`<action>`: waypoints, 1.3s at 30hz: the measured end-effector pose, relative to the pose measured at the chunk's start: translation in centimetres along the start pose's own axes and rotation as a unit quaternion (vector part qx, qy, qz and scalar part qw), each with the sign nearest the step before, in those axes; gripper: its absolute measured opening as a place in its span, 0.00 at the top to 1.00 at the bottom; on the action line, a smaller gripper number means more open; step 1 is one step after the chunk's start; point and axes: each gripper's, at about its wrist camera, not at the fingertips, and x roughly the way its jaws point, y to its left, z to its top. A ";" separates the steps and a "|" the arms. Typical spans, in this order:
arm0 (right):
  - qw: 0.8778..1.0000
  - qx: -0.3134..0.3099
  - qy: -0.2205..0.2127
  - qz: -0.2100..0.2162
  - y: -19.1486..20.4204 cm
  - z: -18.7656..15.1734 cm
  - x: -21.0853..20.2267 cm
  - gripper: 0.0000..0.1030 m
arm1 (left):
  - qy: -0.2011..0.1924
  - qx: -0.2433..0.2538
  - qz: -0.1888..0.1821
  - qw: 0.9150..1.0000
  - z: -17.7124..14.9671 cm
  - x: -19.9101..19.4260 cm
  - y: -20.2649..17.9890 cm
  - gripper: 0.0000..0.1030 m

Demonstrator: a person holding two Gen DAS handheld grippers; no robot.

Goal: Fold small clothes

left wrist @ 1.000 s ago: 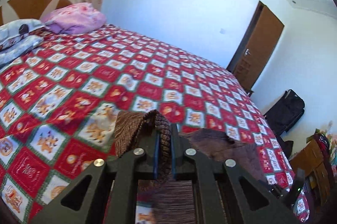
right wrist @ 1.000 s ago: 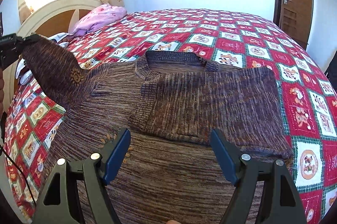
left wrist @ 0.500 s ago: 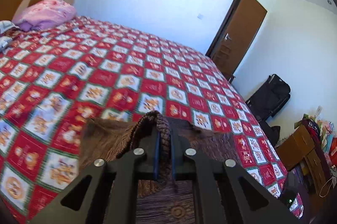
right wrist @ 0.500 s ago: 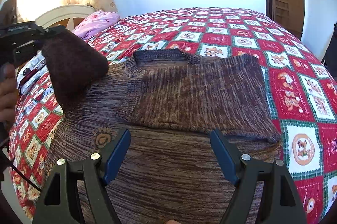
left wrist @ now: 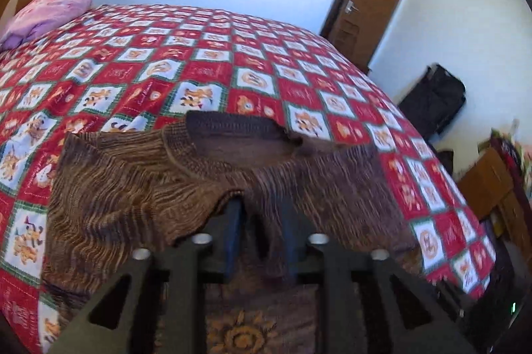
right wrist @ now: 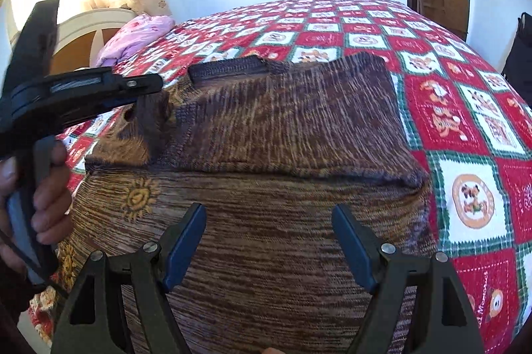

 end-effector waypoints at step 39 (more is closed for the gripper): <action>0.979 -0.194 0.004 -0.056 14.4 7.8 8.6 0.24 | -0.004 0.005 0.235 0.972 -5.3 -1.4 15.0 0.05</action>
